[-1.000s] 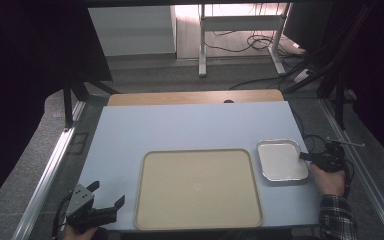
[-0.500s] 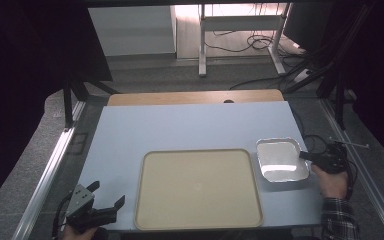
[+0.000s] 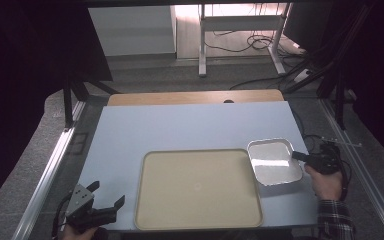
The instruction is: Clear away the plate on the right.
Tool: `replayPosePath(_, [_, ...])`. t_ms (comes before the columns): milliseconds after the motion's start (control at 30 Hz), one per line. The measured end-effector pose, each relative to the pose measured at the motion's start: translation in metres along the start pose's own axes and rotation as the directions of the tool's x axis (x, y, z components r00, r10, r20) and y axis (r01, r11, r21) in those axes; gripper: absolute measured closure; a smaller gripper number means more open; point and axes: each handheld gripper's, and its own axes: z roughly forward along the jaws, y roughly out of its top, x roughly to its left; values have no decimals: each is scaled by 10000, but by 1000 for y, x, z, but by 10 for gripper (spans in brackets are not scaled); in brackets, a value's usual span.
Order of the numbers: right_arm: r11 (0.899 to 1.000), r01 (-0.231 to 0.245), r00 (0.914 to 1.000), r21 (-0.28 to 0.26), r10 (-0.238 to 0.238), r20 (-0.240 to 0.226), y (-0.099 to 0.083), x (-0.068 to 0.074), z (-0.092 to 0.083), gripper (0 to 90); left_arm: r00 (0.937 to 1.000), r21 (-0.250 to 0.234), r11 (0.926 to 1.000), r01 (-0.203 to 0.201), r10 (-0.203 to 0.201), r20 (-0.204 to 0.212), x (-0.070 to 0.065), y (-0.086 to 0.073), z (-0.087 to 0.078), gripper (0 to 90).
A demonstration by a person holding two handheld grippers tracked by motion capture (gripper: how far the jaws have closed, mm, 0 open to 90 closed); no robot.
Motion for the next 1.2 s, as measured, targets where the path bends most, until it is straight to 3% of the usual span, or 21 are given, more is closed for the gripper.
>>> replayPosePath(567, [9982, 487, 9970, 358, -464, -619, -3, 31, 16, 892, 10000, 45, 10000, 7, -7, 25, 0, 0, 0, 32])
replayPosePath(1200, [9862, 1300, 9807, 1026, -1127, -1601, -13, 79, 49, 891, 9999, 70, 9999, -126, 126, 47, -1, 0, 1, 35])
